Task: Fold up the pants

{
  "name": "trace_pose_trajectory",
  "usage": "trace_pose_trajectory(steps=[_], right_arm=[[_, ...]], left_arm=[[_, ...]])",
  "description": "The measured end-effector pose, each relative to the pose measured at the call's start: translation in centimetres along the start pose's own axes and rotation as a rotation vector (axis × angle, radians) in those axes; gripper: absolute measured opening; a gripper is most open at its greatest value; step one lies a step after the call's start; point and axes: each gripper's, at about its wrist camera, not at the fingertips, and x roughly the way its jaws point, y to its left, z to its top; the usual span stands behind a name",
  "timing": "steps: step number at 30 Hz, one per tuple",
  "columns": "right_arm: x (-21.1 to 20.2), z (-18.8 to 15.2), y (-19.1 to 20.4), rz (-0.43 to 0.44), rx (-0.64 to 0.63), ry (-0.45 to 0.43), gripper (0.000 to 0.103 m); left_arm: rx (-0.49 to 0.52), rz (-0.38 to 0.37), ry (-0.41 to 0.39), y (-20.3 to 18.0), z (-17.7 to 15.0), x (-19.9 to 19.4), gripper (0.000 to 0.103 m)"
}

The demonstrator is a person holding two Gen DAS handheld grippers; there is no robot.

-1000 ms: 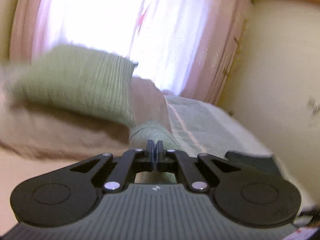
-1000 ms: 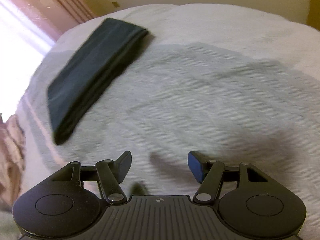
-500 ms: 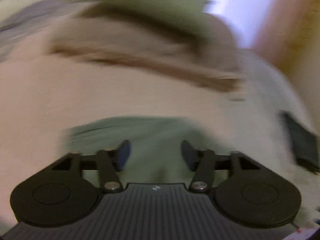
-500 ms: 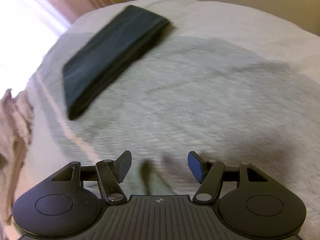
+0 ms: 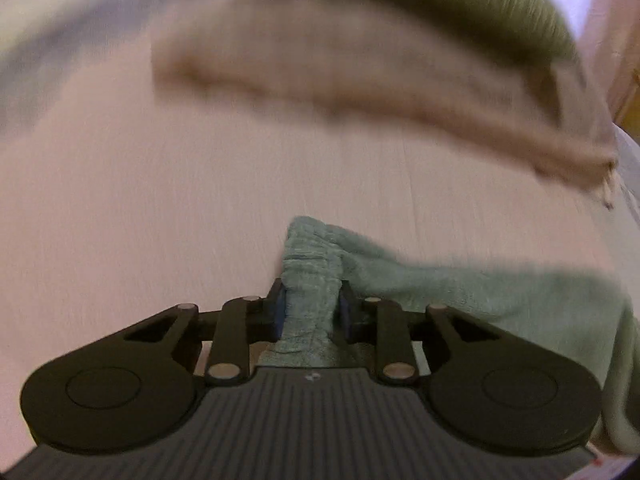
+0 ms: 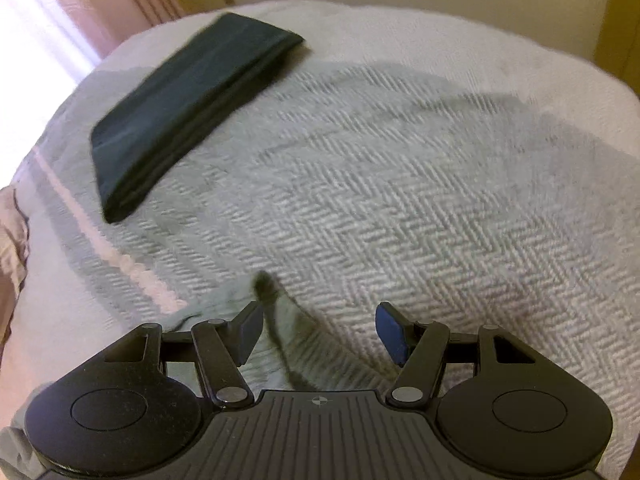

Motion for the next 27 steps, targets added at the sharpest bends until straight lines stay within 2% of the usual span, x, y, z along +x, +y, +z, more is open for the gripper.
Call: trace_pose_trajectory(steps=[3,5,7,8,9,10,12,13,14,17,20,21,22,25,26,27], right_arm=[[-1.2,-0.3,0.8,0.019,-0.049,-0.047,0.060],[-1.7,-0.6,1.2,0.056,-0.064,-0.061,0.060],[-1.5,-0.8,1.4,0.114,-0.076,-0.041,0.060],[-1.2,-1.0,1.5,0.130,-0.082,-0.035,0.060],[-1.1,-1.0,1.5,0.143,-0.092,-0.033,0.060],[-0.8,-0.9,1.4,0.166,-0.108,-0.022,0.060],[-0.4,-0.5,0.8,0.213,-0.104,-0.009,0.060],[-0.3,-0.2,0.3,0.240,-0.089,-0.008,0.060],[0.0,0.1,-0.2,0.275,-0.078,-0.002,0.060],[2.0,1.3,-1.4,0.396,-0.055,0.058,0.060],[5.5,1.7,-1.6,0.432,-0.098,0.165,0.058],[6.5,1.8,-1.6,0.459,-0.123,0.182,0.053],[7.5,2.0,-1.7,0.504,-0.156,0.193,0.041],[8.9,3.1,-1.7,0.704,-0.238,0.194,0.029],[9.3,3.6,-1.6,0.761,-0.268,0.196,0.019],[9.8,4.1,-1.5,0.811,-0.283,0.206,0.005]], left_arm=[[0.124,-0.032,-0.101,0.8,5.5,-0.3,0.023],[0.273,-0.032,-0.164,-0.8,7.1,0.3,0.024],[0.338,-0.021,-0.126,-2.0,7.2,3.8,0.028],[0.351,0.016,-0.063,-2.3,6.5,5.6,0.030],[0.353,0.062,0.016,-2.3,5.6,7.2,0.035],[0.351,0.100,0.075,-2.3,4.6,8.3,0.035],[0.310,0.103,0.058,-1.6,3.6,7.5,0.038],[0.270,0.108,0.060,-1.2,3.7,6.8,0.047],[0.221,0.110,0.070,-0.4,3.8,5.9,0.050],[0.144,0.158,0.065,1.4,3.8,1.7,0.048],[0.063,0.173,0.080,2.1,3.0,-2.7,0.048],[0.038,0.176,0.091,1.9,2.2,-4.4,0.048],[0.020,0.179,0.100,1.6,1.4,-6.0,0.048],[-0.029,0.183,0.116,-0.2,-1.7,-11.0,0.048],[-0.045,0.180,0.116,-1.0,-2.8,-12.5,0.048],[-0.057,0.181,0.121,-1.8,-3.7,-13.4,0.048]])
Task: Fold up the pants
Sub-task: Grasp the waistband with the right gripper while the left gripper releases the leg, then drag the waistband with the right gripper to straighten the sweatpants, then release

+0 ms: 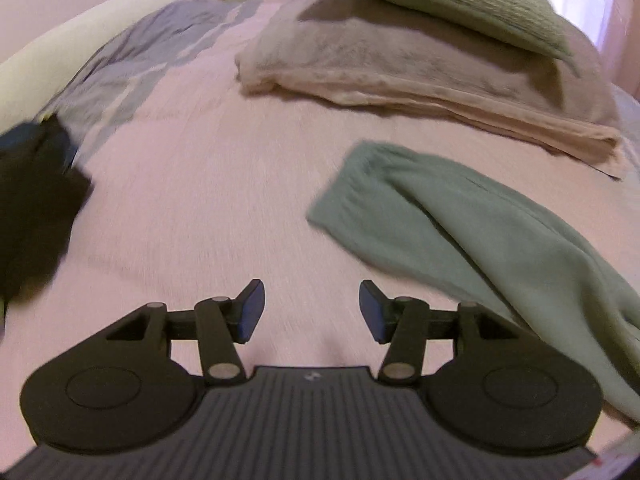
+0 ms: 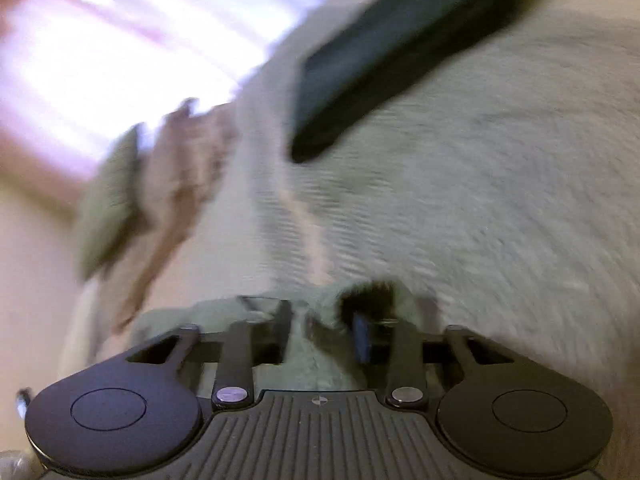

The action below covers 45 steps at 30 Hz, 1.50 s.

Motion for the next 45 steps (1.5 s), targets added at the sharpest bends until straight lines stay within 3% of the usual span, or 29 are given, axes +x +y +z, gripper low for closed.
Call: trace_pose_trajectory(steps=[2,4,6,7,8,9,10,11,13,14,16,20,22,25,27,29,30,33,35,37,38,39,41,42,45], right_arm=[[-0.2,1.2,-0.1,0.062,0.014,-0.038,0.004],[-2.5,2.4,-0.6,0.127,0.077,-0.216,0.003],[-4.7,3.3,-2.7,0.079,0.187,-0.384,0.003],[-4.7,3.6,-4.5,0.019,0.271,-0.416,0.004],[-3.9,3.9,-5.8,-0.038,0.316,-0.368,0.005],[-2.4,4.3,-7.0,-0.098,0.343,-0.264,0.011],[-1.1,4.7,-8.0,-0.118,0.376,-0.174,0.014],[-1.0,5.0,-8.2,-0.097,0.402,-0.169,0.017],[-1.9,5.8,-7.5,-0.056,0.412,-0.152,0.051],[-2.7,5.9,-6.7,-0.062,0.377,-0.150,0.056],[-4.7,5.4,-4.9,-0.094,0.272,-0.138,0.058],[-8.3,0.7,-2.3,-0.090,0.105,0.025,0.058],[-9.1,-1.8,-1.4,-0.073,0.046,0.123,0.058],[-8.1,-4.0,-0.8,-0.098,-0.027,0.164,0.058],[-6.2,-4.9,-0.7,-0.138,-0.108,0.218,0.057],[-6.3,-5.6,-0.9,-0.136,-0.104,0.232,0.007],[-6.6,-5.5,-0.8,-0.110,-0.071,0.256,0.001],[-10.5,-5.6,0.5,-0.088,-0.087,0.226,0.000],[-12.6,-5.4,-0.5,-0.168,-0.024,0.190,0.000],[-12.7,-6.6,-2.5,-0.393,0.005,0.252,0.000],[-13.2,-7.2,-3.6,-0.386,0.070,0.274,0.000],[-14.1,-7.6,-4.1,-0.338,0.162,0.244,0.002],[-16.8,-8.9,-4.3,-0.261,0.328,0.119,0.047],[-17.8,-10.0,-4.1,-0.241,0.392,0.072,0.078],[-18.2,-12.8,-3.0,-0.205,0.435,0.011,0.081]], left_arm=[[-0.016,0.010,0.016,-1.6,-2.3,-2.1,0.048],[-0.026,0.017,0.023,-3.4,-3.7,-3.2,0.048],[-0.036,0.008,0.028,-5.5,-5.0,-4.2,0.048],[-0.039,-0.002,0.028,-6.5,-5.5,-4.6,0.048],[-0.036,-0.011,0.033,-7.4,-5.9,-4.7,0.048],[-0.028,-0.018,0.039,-8.4,-6.4,-4.8,0.048],[-0.021,-0.021,0.044,-9.2,-6.6,-4.7,0.048],[-0.018,-0.021,0.052,-10.0,-7.0,-4.7,0.048],[-0.017,-0.032,0.060,-11.1,-7.5,-4.9,0.048],[-0.019,-0.032,0.059,-11.4,-7.6,-5.0,0.048],[-0.037,-0.030,0.064,-11.6,-7.9,-5.1,0.048],[-0.071,-0.035,0.075,-11.2,-8.8,-6.1,0.048],[-0.082,-0.027,0.091,-10.5,-9.7,-6.8,0.048],[-0.128,-0.018,0.123,-9.4,-11.2,-7.8,0.048],[-0.160,-0.005,0.142,-8.8,-12.5,-8.5,0.049],[-0.178,0.006,0.162,-8.4,-13.7,-8.9,0.049],[-0.181,0.009,0.174,-8.2,-14.3,-9.1,0.049],[-0.175,0.024,0.191,-7.9,-15.6,-9.7,0.049],[-0.189,0.024,0.190,-7.7,-16.1,-10.1,0.049],[-0.200,0.021,0.188,-7.5,-16.3,-10.1,0.049],[-0.203,0.019,0.190,-7.4,-16.3,-10.1,0.049],[-0.204,0.020,0.191,-7.4,-16.2,-10.1,0.049],[-0.199,0.007,0.179,-7.2,-15.9,-10.3,0.049],[-0.196,0.005,0.172,-7.1,-15.7,-10.4,0.050],[-0.218,-0.010,0.176,-6.4,-15.4,-10.1,0.050]])
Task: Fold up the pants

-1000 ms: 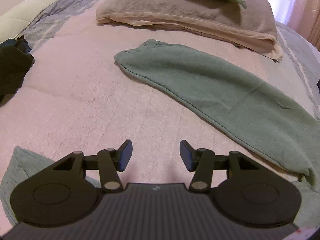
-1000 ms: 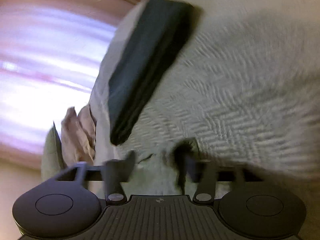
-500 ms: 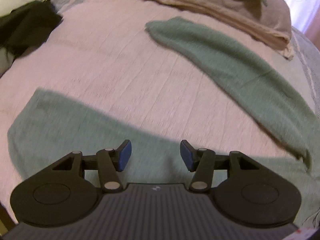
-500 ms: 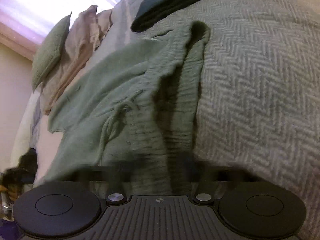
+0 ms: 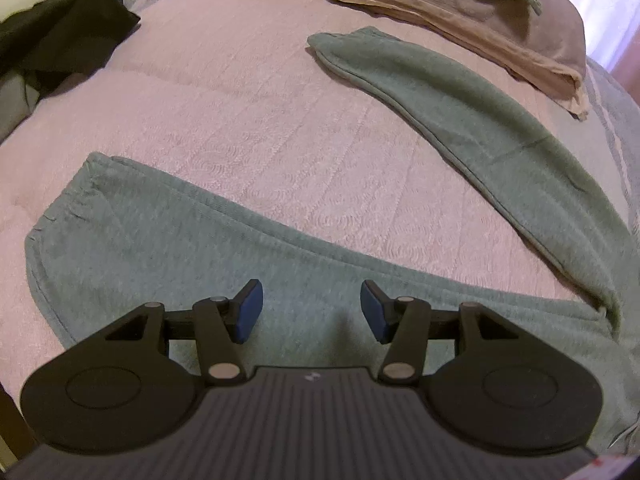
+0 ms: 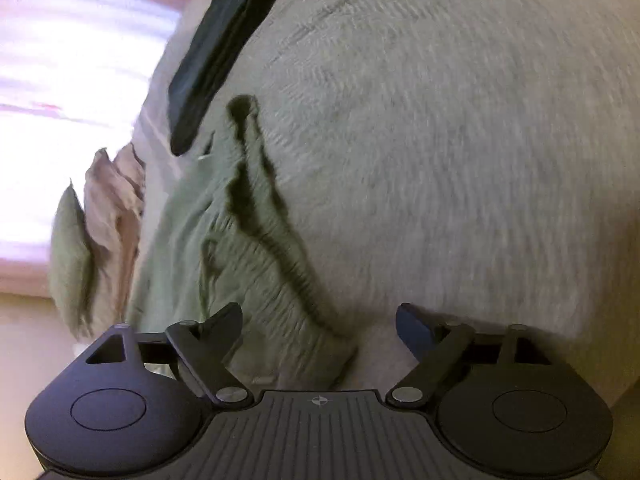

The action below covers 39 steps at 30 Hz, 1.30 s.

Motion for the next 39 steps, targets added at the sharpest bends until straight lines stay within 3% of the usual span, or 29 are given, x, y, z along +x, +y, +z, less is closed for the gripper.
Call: trace_pose_trajectory(steps=[2,3,4,7,10,13,16,18,20,23,25,27,28,30,31,32,33,34,37,39], right_arm=[[1.2,-1.4,0.2,0.010,0.034,-0.008,0.081],[2.3,-2.2,0.8,0.015,0.038,-0.001,0.067],[3.3,-2.7,1.4,-0.009,0.027,-0.007,0.035],[3.5,-4.2,2.2,-0.093,0.041,-0.088,0.029],[0.4,-5.2,2.7,-0.183,0.034,-0.170,0.026],[1.1,-5.3,2.7,-0.255,0.089,-0.097,0.028],[1.8,-4.0,6.0,-0.414,0.067,-0.097,0.038],[1.5,-4.2,8.8,-0.565,0.014,-0.163,0.040],[1.2,-4.3,12.0,-0.662,-0.050,-0.293,0.042],[1.1,-4.6,15.1,-0.662,-0.082,-0.427,0.048],[2.8,-3.9,16.5,-0.624,-0.087,-0.436,0.048],[4.8,-3.4,17.5,-0.620,-0.109,-0.430,0.048],[5.7,-3.2,17.9,-0.625,-0.122,-0.424,0.048],[7.9,-2.8,18.9,-0.625,-0.144,-0.419,0.048],[8.8,-2.8,19.6,-0.617,-0.152,-0.417,0.048],[9.5,-2.7,19.9,-0.607,-0.158,-0.417,0.048],[10.2,-2.5,20.4,-0.597,-0.165,-0.415,0.048],[10.8,-2.4,20.8,-0.586,-0.179,-0.416,0.048],[12.7,-1.8,22.0,-0.561,-0.229,-0.427,0.048],[13.9,-1.4,22.8,-0.551,-0.251,-0.438,0.048]], left_arm=[[-0.006,-0.014,0.004,0.4,0.4,0.6,0.050],[-0.004,-0.021,0.006,0.6,0.7,1.0,0.050],[-0.001,-0.028,0.007,0.8,1.1,1.4,0.050],[0.018,-0.066,0.012,1.8,3.1,2.9,0.049],[0.054,-0.101,-0.015,3.2,6.1,4.3,0.049],[0.086,-0.108,-0.012,4.6,10.3,7.4,0.049],[0.192,-0.110,-0.053,4.2,16.2,10.9,0.047],[0.272,-0.134,-0.115,2.9,20.9,12.8,0.047],[0.353,-0.176,-0.172,0.8,25.4,14.6,0.048],[0.498,-0.236,-0.194,-3.6,31.1,18.1,0.055],[0.545,-0.260,-0.201,-5.6,33.3,20.4,0.066],[0.582,-0.258,-0.178,-7.4,34.8,23.2,0.067],[0.605,-0.255,-0.163,-8.1,35.1,24.6,0.065],[0.662,-0.273,-0.114,-9.2,34.7,26.7,0.049],[0.690,-0.291,-0.094,-9.6,34.3,27.4,0.028],[0.727,-0.281,-0.106,-10.2,33.8,27.7,0.024],[0.759,-0.268,-0.142,-10.7,33.5,27.7,0.021],[0.785,-0.260,-0.184,-10.8,33.3,27.6,0.006],[0.679,-0.235,-0.328,-10.2,34.8,27.0,0.002],[0.616,-0.090,-0.454,-10.4,35.8,27.2,0.000]])
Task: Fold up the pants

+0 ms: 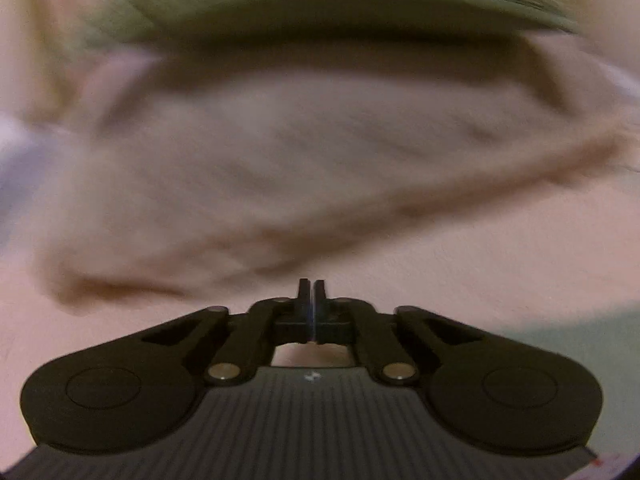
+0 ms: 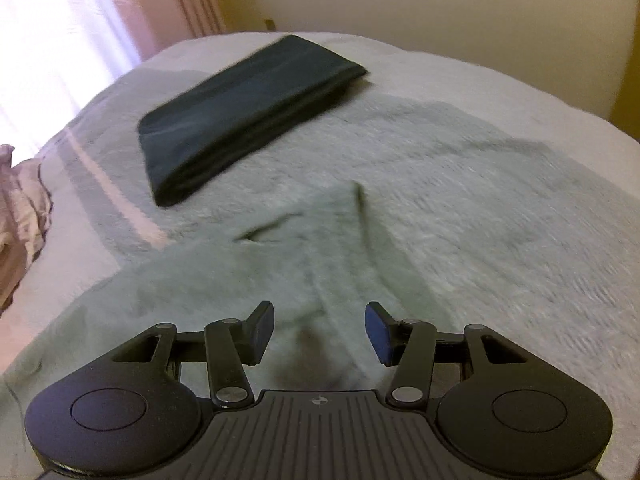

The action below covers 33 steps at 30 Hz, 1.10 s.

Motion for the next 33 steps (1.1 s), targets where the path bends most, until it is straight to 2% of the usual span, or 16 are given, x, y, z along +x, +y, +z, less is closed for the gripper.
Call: trace_pose_trajectory(steps=[3,4,7,8,12,13,15,16,17,19,21,23,25,27,31,33], right_arm=[[1.5,0.1,2.3,0.035,-0.024,0.027,0.048],[1.6,-0.1,3.2,0.066,-0.048,0.033,0.048],[0.9,-0.6,5.8,0.121,-0.170,0.020,0.048],[0.9,-0.9,6.4,0.130,-0.200,0.019,0.048],[1.7,-1.9,7.4,0.142,-0.216,0.053,0.048],[2.0,-2.2,7.4,0.137,-0.210,0.060,0.048],[2.4,-2.6,7.3,0.120,-0.197,0.071,0.048],[2.7,-2.8,7.2,0.116,-0.189,0.077,0.048],[2.9,-2.9,7.1,0.117,-0.184,0.081,0.048],[3.3,-3.0,7.2,0.117,-0.201,0.082,0.048],[3.3,-2.6,7.4,0.116,-0.235,0.059,0.048],[3.5,-2.5,7.5,0.117,-0.261,0.029,0.048],[4.1,-2.3,7.5,0.107,-0.266,0.030,0.048],[4.0,-2.3,7.3,0.101,-0.267,0.034,0.048],[-0.3,-3.5,6.7,0.142,-0.369,0.002,0.048],[-3.1,-5.5,6.3,0.164,-0.450,0.010,0.048]], left_arm=[[0.045,0.099,0.079,0.1,-0.1,1.9,0.000],[0.048,0.083,0.071,0.2,-0.2,1.4,0.000],[-0.080,-0.197,0.097,2.3,0.2,-0.8,0.021],[-0.075,-0.240,0.107,2.5,0.3,-1.0,0.042],[0.036,-0.373,0.164,1.4,0.6,-0.6,0.062],[0.074,-0.407,0.216,0.6,0.2,0.0,0.077],[0.165,-0.393,0.277,-1.8,-1.0,1.1,0.071],[0.184,-0.396,0.272,-2.4,-1.7,1.1,0.041],[0.204,-0.348,0.238,-3.2,-2.2,0.6,0.022],[0.214,-0.278,0.160,-3.8,-2.6,-0.6,0.023],[0.081,-0.231,0.076,-2.3,-2.1,-1.0,0.024],[0.038,-0.151,0.036,-2.4,-2.1,-0.5,0.025],[0.147,-0.078,0.075,-5.2,-3.2,0.5,0.025],[0.244,0.019,0.043,-7.6,-3.9,0.0,0.028],[-0.029,0.094,0.049,-4.6,-3.0,-4.4,0.030],[-0.153,0.095,0.079,-2.1,-4.3,-9.4,0.031]])
